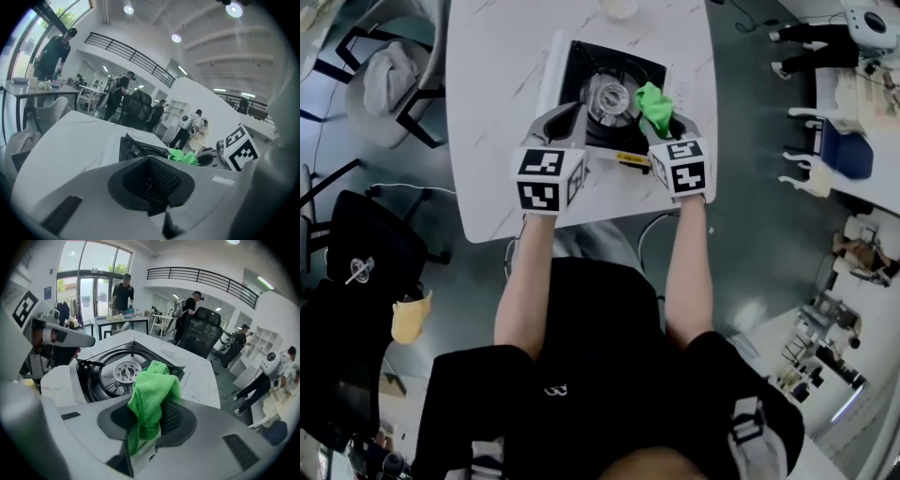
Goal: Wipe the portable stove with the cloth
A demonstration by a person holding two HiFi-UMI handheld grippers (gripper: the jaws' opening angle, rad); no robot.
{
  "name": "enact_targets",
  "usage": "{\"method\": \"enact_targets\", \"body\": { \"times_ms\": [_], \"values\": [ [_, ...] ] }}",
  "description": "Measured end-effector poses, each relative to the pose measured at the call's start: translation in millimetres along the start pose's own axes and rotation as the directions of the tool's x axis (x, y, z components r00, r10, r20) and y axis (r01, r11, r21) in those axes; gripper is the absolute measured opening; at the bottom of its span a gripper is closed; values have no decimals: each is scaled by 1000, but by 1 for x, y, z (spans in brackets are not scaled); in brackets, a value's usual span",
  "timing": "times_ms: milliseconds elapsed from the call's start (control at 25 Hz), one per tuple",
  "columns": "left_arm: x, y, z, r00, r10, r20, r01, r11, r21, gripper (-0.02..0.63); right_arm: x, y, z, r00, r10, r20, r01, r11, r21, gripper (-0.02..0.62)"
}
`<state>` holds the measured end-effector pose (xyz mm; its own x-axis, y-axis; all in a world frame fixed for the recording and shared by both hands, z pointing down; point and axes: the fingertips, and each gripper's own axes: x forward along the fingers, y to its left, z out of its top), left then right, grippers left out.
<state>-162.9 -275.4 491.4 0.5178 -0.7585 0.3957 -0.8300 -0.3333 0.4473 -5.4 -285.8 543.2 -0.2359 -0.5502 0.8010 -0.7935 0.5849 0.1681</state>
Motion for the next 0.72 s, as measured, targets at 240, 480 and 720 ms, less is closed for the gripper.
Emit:
{"method": "enact_targets", "body": {
  "times_ms": [240, 480, 720],
  "values": [
    [-25, -3, 9, 994, 86, 68, -86, 996, -15, -5, -20, 0, -10, 991, 88, 102, -105, 979, 174, 94],
    [-55, -28, 3, 980, 161, 116, -162, 987, 1, -5, -58, -12, -1, 940, 144, 309, -238, 926, 293, 95],
    [-71, -85, -1, 962, 187, 202, -190, 982, -2, -5, -117, -32, 1, 854, 135, 502, -312, 906, 287, 95]
  ]
}}
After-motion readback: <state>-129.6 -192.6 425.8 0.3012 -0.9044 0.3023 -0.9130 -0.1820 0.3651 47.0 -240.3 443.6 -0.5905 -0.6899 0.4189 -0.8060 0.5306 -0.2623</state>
